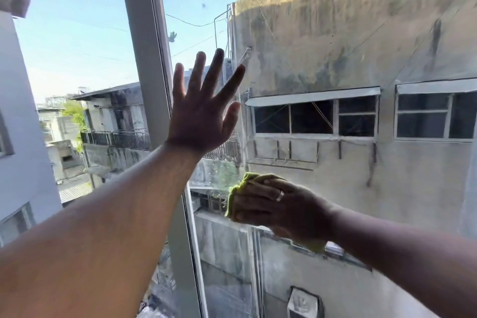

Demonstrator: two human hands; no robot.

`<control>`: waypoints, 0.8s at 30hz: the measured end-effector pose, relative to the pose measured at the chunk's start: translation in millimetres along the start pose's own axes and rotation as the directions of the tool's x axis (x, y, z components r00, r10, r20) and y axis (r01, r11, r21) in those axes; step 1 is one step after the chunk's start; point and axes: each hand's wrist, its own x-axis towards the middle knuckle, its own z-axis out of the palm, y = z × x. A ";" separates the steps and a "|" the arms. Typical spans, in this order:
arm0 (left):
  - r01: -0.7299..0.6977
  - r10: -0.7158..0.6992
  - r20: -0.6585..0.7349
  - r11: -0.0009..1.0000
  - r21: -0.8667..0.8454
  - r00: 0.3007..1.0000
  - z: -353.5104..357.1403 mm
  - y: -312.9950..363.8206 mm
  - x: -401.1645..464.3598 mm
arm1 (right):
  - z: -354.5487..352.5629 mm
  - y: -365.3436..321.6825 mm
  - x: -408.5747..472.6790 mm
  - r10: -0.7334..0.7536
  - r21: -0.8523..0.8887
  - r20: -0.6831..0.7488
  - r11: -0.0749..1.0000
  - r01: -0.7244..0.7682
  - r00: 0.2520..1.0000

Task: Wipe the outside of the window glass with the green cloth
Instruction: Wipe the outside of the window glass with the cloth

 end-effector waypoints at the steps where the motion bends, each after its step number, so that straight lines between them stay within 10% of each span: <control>1: 0.000 0.000 0.003 1.000 -0.004 1.000 -0.1 0.9 -0.3 | 0.4 17.3 -13.7 0.011 -0.020 -0.029 1.000 -0.012 1.000; 4: 0.004 -0.004 0.007 1.000 -0.005 1.000 2.3 3.3 -0.6 | -5.3 74.0 -41.3 0.302 -0.011 -0.074 0.953 -0.303 0.951; 8: -0.006 0.006 -0.015 1.000 0.001 1.000 5.3 2.0 -1.3 | -7.1 41.6 12.3 0.691 0.104 -0.178 0.721 -0.685 0.700; 13: -0.013 0.013 0.007 1.000 0.000 1.000 4.4 -2.3 -2.1 | 2.4 -42.2 45.0 0.136 0.070 -0.029 0.989 -0.133 0.990; 16: -0.003 0.003 -0.015 1.000 0.002 1.000 7.0 -1.4 -3.4 | -10.3 20.0 0.5 0.231 0.087 -0.048 0.970 -0.226 0.972; 22: -0.009 0.008 -0.024 1.000 -0.007 1.000 11.4 3.1 -2.0 | -34.6 125.7 -31.1 0.876 0.097 -0.189 0.466 -0.879 0.444; 24: -0.018 0.018 -0.033 1.000 0.001 0.999 12.9 0.6 -1.3 | -26.4 97.1 6.9 0.859 0.129 -0.219 0.495 -0.859 0.462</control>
